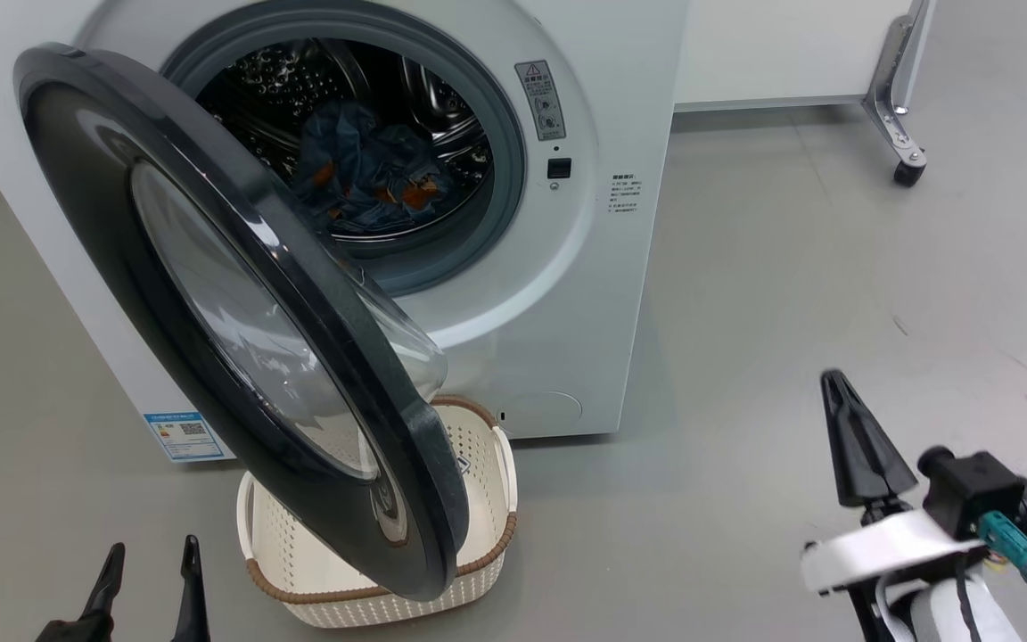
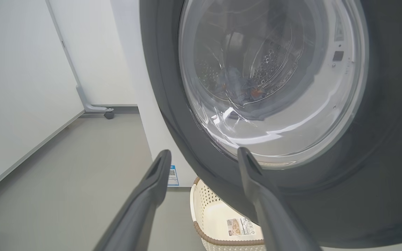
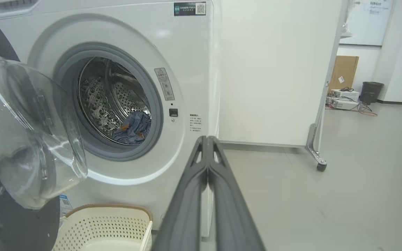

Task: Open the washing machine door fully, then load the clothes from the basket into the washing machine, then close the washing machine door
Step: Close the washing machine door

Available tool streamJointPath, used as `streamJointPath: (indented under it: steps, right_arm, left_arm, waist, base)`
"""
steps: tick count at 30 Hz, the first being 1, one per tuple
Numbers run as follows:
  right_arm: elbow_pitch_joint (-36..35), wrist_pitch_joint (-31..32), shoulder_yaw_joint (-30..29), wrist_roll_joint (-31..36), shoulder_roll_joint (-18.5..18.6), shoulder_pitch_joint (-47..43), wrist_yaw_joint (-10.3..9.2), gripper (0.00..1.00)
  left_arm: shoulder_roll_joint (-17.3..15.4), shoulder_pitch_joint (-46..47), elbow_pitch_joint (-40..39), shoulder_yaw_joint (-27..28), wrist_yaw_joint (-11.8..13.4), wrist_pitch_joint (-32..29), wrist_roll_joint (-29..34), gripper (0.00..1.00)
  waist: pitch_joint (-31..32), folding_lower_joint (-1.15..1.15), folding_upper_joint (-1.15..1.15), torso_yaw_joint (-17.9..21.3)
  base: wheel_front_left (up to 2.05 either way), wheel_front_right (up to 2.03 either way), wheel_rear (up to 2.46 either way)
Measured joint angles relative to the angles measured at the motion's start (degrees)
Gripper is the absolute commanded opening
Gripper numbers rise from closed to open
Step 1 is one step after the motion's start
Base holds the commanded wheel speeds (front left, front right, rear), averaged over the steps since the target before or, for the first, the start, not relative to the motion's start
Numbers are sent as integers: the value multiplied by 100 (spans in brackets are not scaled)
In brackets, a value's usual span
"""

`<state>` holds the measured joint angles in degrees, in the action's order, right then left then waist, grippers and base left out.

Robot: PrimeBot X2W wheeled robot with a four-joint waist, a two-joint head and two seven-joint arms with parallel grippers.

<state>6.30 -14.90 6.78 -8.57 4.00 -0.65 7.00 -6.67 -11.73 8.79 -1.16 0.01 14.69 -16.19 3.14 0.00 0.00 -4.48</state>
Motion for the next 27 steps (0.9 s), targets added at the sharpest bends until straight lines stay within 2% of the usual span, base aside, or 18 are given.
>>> streamJointPath:
  steps: [9, 12, 14, 22, 27]
  right_arm:
    - [-975, -1, 1568, -260, -40, 1005, 0, 0]
    - [-1147, -1, 2226, -375, -43, 1238, 0, 0]
    - [-1174, -1, 2437, -421, -45, 1296, 1, 0]
    - [-776, -1, 3994, -701, -42, 1426, 1, 0]
    - [-276, -1, 4136, -934, -42, 1291, 1, 0]
  left_arm:
    - [65, -2, 22, 38, -153, 0, 70, 100]
    - [99, -2, 47, 1, -202, 0, 99, 100]
    - [113, -2, 49, -10, -203, -1, 104, 100]
    - [211, 10, 103, -122, -305, 0, 175, 100]
    - [247, 29, 118, -210, -333, 0, 222, 100]
  waist:
    - [45, 0, 0, -60]
    - [64, 0, 0, -127]
    - [69, 0, 0, -152]
    - [87, 0, 0, -425]
    - [74, 0, 0, -657]
  base:
    - [0, 0, 0]
    - [0, 0, 0]
    - [0, 0, 0]
    - [0, 0, 0]
    - [0, 0, 0]
